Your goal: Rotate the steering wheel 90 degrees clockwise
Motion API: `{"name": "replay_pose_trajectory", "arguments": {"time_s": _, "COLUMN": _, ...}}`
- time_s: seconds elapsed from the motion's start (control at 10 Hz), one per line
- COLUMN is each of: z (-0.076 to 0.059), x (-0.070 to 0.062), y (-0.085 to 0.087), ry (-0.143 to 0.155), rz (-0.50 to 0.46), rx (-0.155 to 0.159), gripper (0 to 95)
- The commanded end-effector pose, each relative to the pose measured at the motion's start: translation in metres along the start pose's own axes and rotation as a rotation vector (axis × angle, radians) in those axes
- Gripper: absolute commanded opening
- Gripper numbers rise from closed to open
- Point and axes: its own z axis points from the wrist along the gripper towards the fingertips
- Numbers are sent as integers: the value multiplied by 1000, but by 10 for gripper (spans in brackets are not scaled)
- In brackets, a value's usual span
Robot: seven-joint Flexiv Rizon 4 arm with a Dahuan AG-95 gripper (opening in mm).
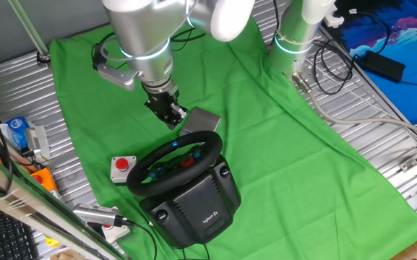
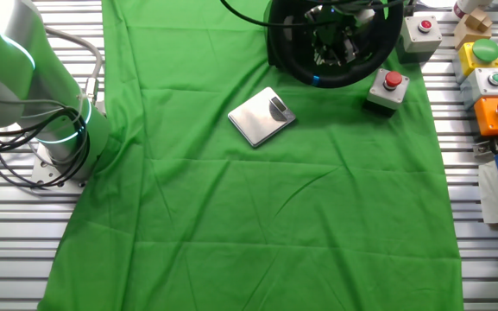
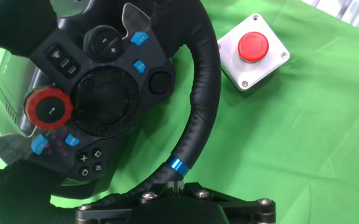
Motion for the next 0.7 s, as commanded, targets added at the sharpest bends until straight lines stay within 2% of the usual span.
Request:
{"name": "replay_pose_trajectory", "arguments": {"time_s": 0.1, "z": -1, "x": 1, "y": 0, "ry": -5, "rz": -2, "rx": -3, "gripper": 0}}
{"name": "replay_pose_trajectory", "arguments": {"time_s": 0.5, "z": -1, "x": 1, "y": 0, "ry": -1, "rz": -7, "rx": 8, "gripper": 0}}
{"name": "replay_pose_trajectory", "arguments": {"time_s": 0.7, "z": -1, "x": 2, "y": 0, "ry": 7, "rz": -28, "rx": 34, "gripper": 0}}
